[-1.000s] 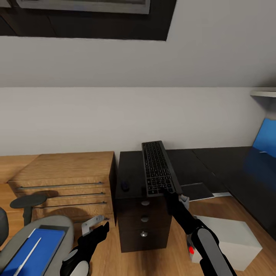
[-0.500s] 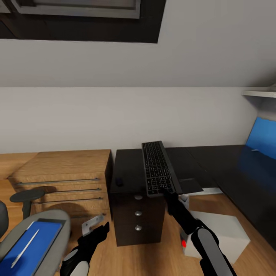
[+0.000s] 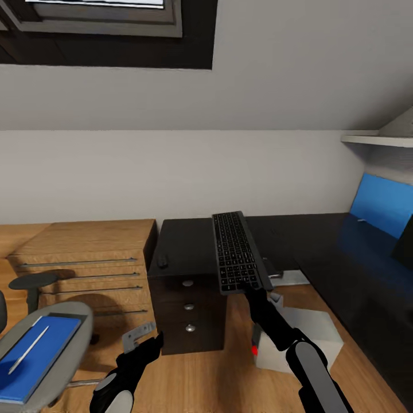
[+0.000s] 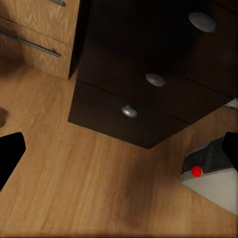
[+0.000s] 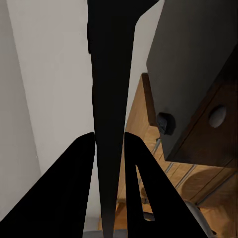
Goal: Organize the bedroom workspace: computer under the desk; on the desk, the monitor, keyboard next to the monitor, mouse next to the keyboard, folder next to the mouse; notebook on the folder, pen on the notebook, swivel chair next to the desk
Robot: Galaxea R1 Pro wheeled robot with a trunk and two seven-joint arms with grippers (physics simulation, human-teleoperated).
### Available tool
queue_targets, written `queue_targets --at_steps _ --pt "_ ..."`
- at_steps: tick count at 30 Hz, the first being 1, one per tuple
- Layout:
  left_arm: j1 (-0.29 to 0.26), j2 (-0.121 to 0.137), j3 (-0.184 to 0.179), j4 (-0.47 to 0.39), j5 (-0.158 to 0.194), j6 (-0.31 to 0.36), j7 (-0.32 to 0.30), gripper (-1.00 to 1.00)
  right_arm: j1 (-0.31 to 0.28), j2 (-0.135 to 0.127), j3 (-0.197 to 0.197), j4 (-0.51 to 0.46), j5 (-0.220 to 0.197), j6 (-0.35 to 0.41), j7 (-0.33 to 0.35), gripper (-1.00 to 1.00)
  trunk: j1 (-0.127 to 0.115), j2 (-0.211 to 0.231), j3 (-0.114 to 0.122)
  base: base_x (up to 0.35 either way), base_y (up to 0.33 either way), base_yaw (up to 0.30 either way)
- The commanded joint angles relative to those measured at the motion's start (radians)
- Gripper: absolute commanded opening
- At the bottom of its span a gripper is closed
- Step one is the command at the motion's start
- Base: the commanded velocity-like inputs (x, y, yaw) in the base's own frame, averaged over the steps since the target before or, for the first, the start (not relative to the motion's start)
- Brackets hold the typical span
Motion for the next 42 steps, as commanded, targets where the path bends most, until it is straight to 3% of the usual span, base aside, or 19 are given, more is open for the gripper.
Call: queue_targets --at_steps 1,5,6,8,27,42 --pt "-0.001 0.001 -0.003 -0.002 0.004 0.003 0.008 1.0 -0.001 0.0 -0.001 0.001 -0.011 0.003 0.0 -1.0 0.0 -0.001 -0.001 -0.043 -0.106 0.0" --pt "-0.001 0.0 -0.007 -0.002 0.002 0.002 0.008 1.0 -0.001 0.0 -0.001 0.002 -0.011 0.003 0.0 -1.0 0.0 -0.001 -0.001 -0.017 -0.042 0.0" --pt "-0.001 0.001 -0.059 -0.002 -0.002 -0.002 0.013 1.0 -0.001 -0.001 -0.001 0.002 -0.011 0.004 0.0 -1.0 -0.004 0.006 0.002 -0.001 -0.002 0.0" --pt "-0.001 0.001 -0.067 -0.002 -0.002 -0.002 0.015 1.0 -0.001 -0.001 -0.001 0.002 -0.011 0.004 0.0 -1.0 -0.012 0.02 0.008 0.0 -0.001 0.0" --pt "-0.001 -0.001 -0.073 -0.002 -0.001 -0.001 0.015 1.0 -0.001 -0.003 -0.001 0.002 -0.012 0.006 0.0 -1.0 -0.085 0.153 0.068 -0.007 -0.001 0.0" --pt "-0.001 -0.001 -0.073 -0.001 0.001 -0.001 0.017 1.0 -0.001 -0.003 -0.001 0.0 -0.013 0.004 0.0 -1.0 -0.142 0.258 0.115 -0.221 -0.143 0.0"
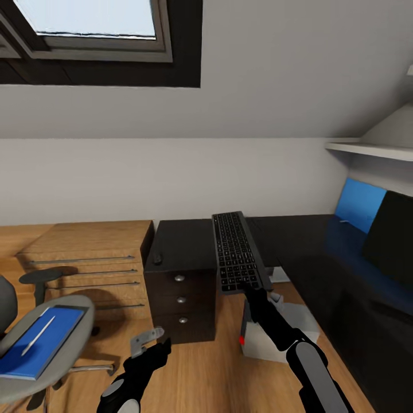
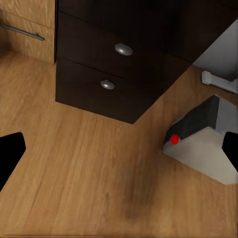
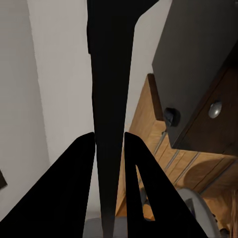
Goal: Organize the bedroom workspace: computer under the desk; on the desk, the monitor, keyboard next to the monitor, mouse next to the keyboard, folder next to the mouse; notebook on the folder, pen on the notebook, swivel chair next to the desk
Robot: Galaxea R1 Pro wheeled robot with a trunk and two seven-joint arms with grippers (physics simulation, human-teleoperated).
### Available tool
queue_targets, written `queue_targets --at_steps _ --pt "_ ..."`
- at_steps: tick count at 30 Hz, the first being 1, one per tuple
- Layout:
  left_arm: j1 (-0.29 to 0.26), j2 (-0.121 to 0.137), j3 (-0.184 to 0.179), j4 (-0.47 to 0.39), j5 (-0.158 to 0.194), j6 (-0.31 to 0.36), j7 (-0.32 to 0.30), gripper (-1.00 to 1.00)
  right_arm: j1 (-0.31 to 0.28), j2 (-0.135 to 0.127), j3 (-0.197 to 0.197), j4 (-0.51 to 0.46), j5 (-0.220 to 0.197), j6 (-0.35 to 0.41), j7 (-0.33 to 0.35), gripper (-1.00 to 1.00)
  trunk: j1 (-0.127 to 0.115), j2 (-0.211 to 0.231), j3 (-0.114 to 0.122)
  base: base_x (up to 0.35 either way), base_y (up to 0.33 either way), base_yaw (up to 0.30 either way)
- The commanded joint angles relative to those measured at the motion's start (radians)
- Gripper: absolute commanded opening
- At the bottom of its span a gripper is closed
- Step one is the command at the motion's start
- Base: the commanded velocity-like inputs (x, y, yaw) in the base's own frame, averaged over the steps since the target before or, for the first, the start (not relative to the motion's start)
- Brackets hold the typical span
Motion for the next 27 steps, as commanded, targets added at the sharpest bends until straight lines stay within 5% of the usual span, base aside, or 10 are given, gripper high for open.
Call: queue_targets --at_steps 1,18,27 --pt "-0.001 0.001 -0.002 0.012 0.003 0.003 0.009 1.0 -0.001 0.001 -0.001 0.001 -0.009 0.003 0.0 -1.0 -0.004 0.006 0.002 -0.008 -0.005 0.0" --pt "-0.001 0.001 0.0 0.016 0.001 0.002 0.008 1.0 -0.001 0.002 -0.001 0.001 -0.009 0.003 0.0 -1.0 -0.069 0.125 0.055 -0.275 0.0 0.0" --pt "-0.001 -0.001 -0.003 0.016 0.0 0.002 0.013 1.0 -0.001 0.001 -0.001 -0.002 -0.044 0.002 -0.004 -1.0 -0.104 0.188 0.083 -0.311 -0.179 0.0"
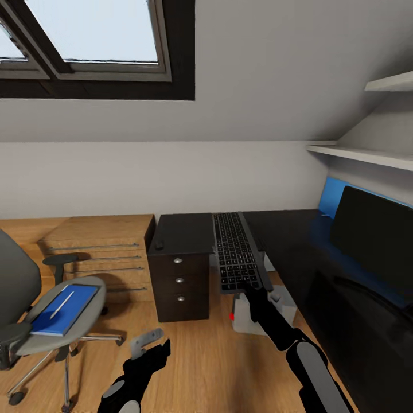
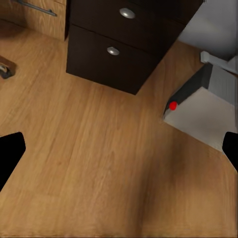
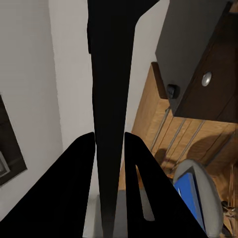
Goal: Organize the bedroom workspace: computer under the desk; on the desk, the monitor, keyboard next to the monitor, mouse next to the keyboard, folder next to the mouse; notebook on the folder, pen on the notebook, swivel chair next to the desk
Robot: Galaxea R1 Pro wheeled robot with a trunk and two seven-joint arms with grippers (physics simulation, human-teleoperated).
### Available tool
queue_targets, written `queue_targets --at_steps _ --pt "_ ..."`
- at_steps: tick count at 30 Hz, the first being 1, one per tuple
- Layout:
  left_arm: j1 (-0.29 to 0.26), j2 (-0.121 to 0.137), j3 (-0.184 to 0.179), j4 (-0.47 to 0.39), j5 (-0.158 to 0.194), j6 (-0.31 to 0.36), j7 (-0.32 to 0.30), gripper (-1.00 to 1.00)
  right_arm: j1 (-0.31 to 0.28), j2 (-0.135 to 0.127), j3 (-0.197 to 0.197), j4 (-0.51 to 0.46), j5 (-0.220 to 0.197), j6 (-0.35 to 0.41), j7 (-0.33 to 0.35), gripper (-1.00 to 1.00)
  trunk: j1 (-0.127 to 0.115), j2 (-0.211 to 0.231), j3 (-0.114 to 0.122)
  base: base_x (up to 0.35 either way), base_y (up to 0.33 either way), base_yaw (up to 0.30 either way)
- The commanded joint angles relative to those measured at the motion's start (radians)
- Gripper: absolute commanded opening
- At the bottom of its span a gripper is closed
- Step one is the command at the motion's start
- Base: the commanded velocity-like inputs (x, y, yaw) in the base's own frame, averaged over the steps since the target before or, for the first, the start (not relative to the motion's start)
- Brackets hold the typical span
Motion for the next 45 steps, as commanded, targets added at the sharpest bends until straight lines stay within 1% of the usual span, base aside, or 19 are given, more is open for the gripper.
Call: queue_targets --at_steps 1,6,31,36,42,45 --pt "-0.001 0.001 -0.001 -0.002 0.003 0.003 0.007 1.0 -0.001 0.0 -0.001 0.0 -0.01 0.002 -0.001 -1.0 -0.004 0.006 0.002 -0.276 -0.236 0.0" --pt "-0.001 0.002 0.003 -0.002 0.006 0.003 0.005 1.0 -0.001 0.002 -0.001 0.001 -0.01 0.002 -0.003 -1.0 -0.024 0.041 0.018 -0.109 -0.078 0.0" --pt "-0.001 0.002 0.002 -0.002 0.002 0.002 0.007 1.0 -0.001 0.0 -0.002 0.001 -0.008 0.002 -0.007 -1.0 -0.119 0.216 0.096 -0.002 -0.001 0.0" --pt "-0.001 0.002 0.001 -0.002 -0.001 0.001 0.007 1.0 -0.001 -0.015 -0.001 0.0 -0.009 0.002 -0.006 -1.0 -0.139 0.251 0.112 0.0 0.0 0.0" --pt "-0.001 0.002 0.001 -0.001 0.004 0.002 0.006 1.0 -0.001 -0.015 -0.001 -0.002 -0.009 0.001 -0.006 -1.0 -0.162 0.293 0.13 0.0 0.0 0.0" --pt "-0.001 0.002 0.001 0.02 0.002 0.003 0.002 1.0 -0.001 -0.018 -0.004 -0.003 -0.007 -0.001 -0.007 -1.0 -0.162 0.293 0.13 0.0 0.0 0.0"
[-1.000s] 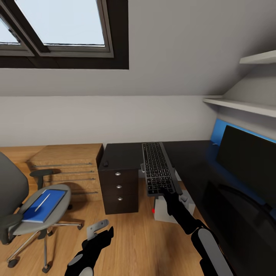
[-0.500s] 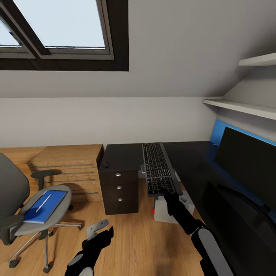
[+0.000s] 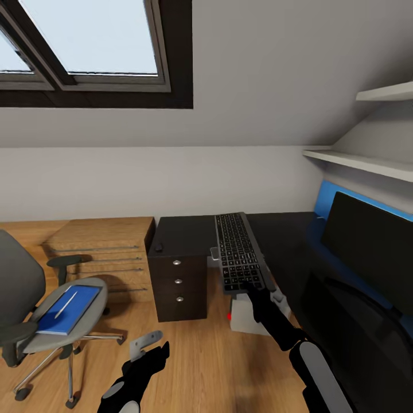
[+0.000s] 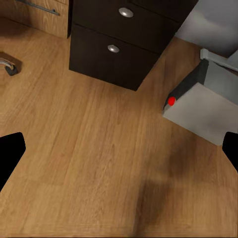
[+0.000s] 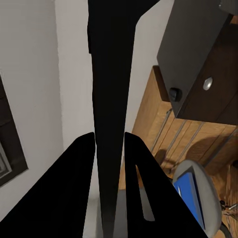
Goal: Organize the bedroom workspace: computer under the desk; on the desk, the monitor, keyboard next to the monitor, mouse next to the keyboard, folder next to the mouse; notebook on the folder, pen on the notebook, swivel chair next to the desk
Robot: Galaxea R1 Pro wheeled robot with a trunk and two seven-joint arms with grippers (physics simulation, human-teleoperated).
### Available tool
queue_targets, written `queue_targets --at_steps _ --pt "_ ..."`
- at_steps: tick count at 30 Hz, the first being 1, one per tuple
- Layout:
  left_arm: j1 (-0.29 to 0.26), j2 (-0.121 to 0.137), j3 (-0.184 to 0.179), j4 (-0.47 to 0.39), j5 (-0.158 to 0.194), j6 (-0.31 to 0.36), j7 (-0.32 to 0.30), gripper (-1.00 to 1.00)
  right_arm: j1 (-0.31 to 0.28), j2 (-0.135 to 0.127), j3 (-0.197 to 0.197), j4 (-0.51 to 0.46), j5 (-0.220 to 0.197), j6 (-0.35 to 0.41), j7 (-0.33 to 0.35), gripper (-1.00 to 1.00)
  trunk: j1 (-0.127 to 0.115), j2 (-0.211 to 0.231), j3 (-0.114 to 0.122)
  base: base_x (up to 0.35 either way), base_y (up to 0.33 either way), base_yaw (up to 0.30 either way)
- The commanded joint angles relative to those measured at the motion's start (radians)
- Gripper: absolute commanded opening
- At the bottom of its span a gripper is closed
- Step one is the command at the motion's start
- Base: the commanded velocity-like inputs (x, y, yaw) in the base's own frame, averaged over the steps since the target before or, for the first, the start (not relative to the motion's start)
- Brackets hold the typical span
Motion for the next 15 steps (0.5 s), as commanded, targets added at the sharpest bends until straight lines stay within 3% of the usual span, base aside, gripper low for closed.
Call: queue_targets --at_steps 1,5,8,15 --pt "-0.001 0.001 -0.003 0.0 0.004 0.003 0.005 1.0 -0.001 -0.002 -0.002 0.0 -0.009 0.004 0.0 -1.0 0.0 -0.001 -0.002 -0.011 -0.017 0.0" --pt "-0.001 0.0 -0.004 0.001 0.004 0.002 0.006 1.0 -0.001 -0.016 -0.002 0.002 -0.021 0.006 0.003 -1.0 0.0 -0.001 -0.002 -0.104 -0.159 0.0" --pt "-0.001 0.001 -0.004 0.001 0.004 0.002 0.006 1.0 -0.001 -0.02 -0.002 0.003 -0.089 0.006 0.002 -1.0 0.0 -0.001 -0.002 -0.163 -0.25 0.0" --pt "-0.001 0.0 -0.005 0.001 0.004 0.002 0.006 1.0 -0.001 -0.023 -0.002 0.006 -0.113 0.007 0.0 -1.0 0.0 -0.001 -0.002 -0.162 -0.275 0.0"
